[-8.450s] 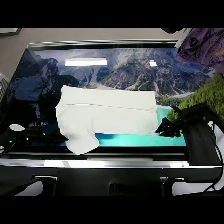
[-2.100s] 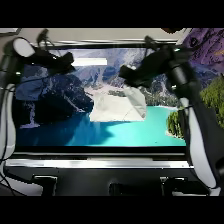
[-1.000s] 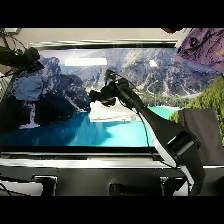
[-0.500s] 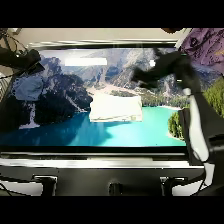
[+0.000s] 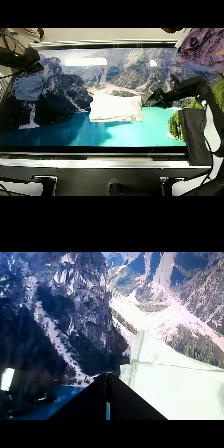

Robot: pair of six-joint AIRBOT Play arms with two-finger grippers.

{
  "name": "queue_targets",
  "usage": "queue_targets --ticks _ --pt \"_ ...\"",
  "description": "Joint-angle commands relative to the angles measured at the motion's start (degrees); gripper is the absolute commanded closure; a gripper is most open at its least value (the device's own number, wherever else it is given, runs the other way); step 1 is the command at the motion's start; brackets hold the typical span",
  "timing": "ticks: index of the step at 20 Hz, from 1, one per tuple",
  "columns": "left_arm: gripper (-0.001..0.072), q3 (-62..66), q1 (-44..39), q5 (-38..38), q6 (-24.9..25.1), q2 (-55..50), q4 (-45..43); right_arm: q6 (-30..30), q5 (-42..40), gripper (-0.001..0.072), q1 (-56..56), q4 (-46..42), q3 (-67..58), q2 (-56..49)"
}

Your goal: Fold the clothes and pants, and hang the long-sleeved shirts on hangers.

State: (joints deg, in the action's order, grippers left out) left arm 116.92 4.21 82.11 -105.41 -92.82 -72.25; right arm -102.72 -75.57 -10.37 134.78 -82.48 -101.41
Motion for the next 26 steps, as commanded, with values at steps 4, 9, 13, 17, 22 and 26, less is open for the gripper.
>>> queue_targets --ticks 4,9,13,17,22,26 --pt "0.069 -0.02 0.04 -0.02 0.02 0.13 0.0 -6.21 5.07 0.0208 3.43 7.56 3.32 -5.92" --pt "0.069 -0.07 0.04 -0.04 0.02 0.13 -0.02 -5.4 8.94 0.0333 6.64 7.26 3.32 -6.47" --pt "0.069 -0.07 0.04 -0.04 0.02 0.13 -0.02 -4.57 7.48 0.068 6.93 8.17 2.93 -5.6" --pt "0.069 -0.07 0.04 -0.07 0.02 0.13 0.0 2.73 8.04 0.068 6.56 0.85 -5.55 -3.89" --pt "0.069 -0.07 0.04 -0.04 0.02 0.13 0.0 12.96 8.76 0.0681 -1.16 -0.46 -15.39 -3.87" --pt "0.069 -0.07 0.04 -0.04 0.02 0.13 0.0 17.4 8.04 0.0681 -9.53 -0.55 -19.82 -3.63"
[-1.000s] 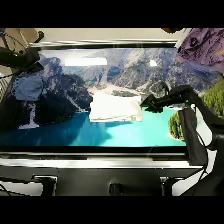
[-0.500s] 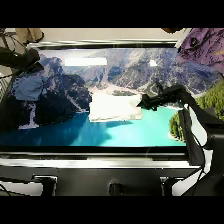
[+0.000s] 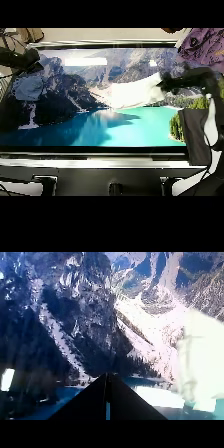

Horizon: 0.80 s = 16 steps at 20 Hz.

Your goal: Fold the clothes and pants, and hang the long-sleeved shirts on hangers.

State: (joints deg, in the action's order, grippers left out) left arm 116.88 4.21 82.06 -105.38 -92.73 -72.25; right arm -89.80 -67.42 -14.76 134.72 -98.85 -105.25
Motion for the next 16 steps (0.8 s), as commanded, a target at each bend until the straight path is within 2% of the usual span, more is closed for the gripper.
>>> queue_targets --ticks 1,7,12,16 --pt "0.069 -0.02 0.04 0.0 -0.02 0.04 -0.02 5.44 0.52 0.0681 -7.34 -0.57 -4.09 0.66" --pt "0.069 -0.02 0.04 0.0 -0.04 0.04 0.0 16.72 7.13 0.0681 -18.1 -7.41 -4.15 6.82" --pt "0.069 -0.02 0.02 0.02 -0.2 0.09 0.0 26.67 5.88 0.0681 -20.74 -17.46 -4.15 13.2" --pt "0.069 -0.02 0.02 0.02 -0.22 0.11 0.22 32.13 0.61 0.0681 -20.68 -21.44 -4.15 17.22"
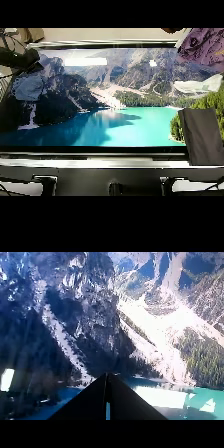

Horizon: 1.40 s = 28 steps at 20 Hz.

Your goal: Fold the clothes and pants, and hang the long-sleeved shirts on hangers.

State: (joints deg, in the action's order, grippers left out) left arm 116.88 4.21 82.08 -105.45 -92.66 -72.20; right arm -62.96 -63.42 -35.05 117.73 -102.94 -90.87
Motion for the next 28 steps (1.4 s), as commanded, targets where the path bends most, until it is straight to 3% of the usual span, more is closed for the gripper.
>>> queue_targets --ticks 1,11,19,24,28 --pt "0.069 -0.02 0.0 0.0 -0.13 0.04 0.17 6.19 -5.25 0.0681 -0.39 -5.18 -0.07 3.63" --pt "0.069 -0.02 0.0 0.04 -0.13 0.04 0.17 11.52 -22.71 0.068 -0.39 -20.81 -0.07 10.32" --pt "0.069 -0.02 0.0 0.04 -0.11 0.04 0.15 6.6 -35.74 0.0679 -0.39 -28.72 0.33 12.22" --pt "0.069 -0.02 0.0 0.04 -0.07 0.04 0.15 5.25 -33.88 0.0679 -0.39 -39.01 13.35 18.36" --pt "0.069 -0.02 0.0 0.04 -0.07 0.04 0.15 12.13 -25.94 0.0679 -0.39 -43.93 30.1 25.49"
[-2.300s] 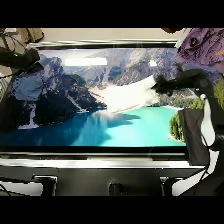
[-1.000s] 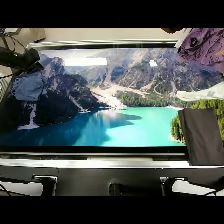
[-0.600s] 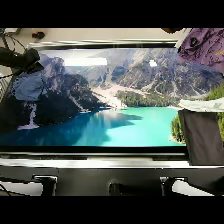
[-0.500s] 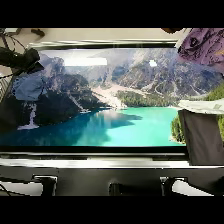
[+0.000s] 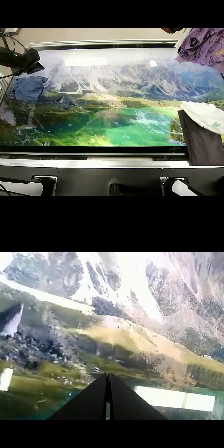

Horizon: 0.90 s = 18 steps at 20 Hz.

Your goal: Fold the clothes and pants, and hang the long-sleeved shirts on hangers.

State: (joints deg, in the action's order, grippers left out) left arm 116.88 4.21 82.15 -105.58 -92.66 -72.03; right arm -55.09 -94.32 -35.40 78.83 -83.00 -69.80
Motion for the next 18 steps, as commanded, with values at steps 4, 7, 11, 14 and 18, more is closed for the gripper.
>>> queue_targets --ticks 4,7,11,14,18 --pt "0.069 -0.02 0.02 -0.02 0.2 0.04 -0.02 8.85 11.63 0.0679 -0.04 -9.29 22.93 8.61" --pt "0.069 -0.02 0.02 -0.02 0.17 0.04 -0.02 9.27 11.89 0.0679 -0.04 -11.41 28.83 8.85" --pt "0.069 -0.02 0.0 -0.02 0.17 0.04 -0.02 10.4 11.72 0.0678 -0.04 -13.0 32.81 8.85" --pt "0.069 -0.02 0.02 -0.02 0.17 0.04 -0.04 11.61 11.93 0.0678 -0.04 -13.55 33.38 8.85" --pt "0.069 -0.02 0.0 -0.04 0.17 0.02 -0.04 12.7 10.51 0.0678 -0.04 -13.55 33.38 8.85"
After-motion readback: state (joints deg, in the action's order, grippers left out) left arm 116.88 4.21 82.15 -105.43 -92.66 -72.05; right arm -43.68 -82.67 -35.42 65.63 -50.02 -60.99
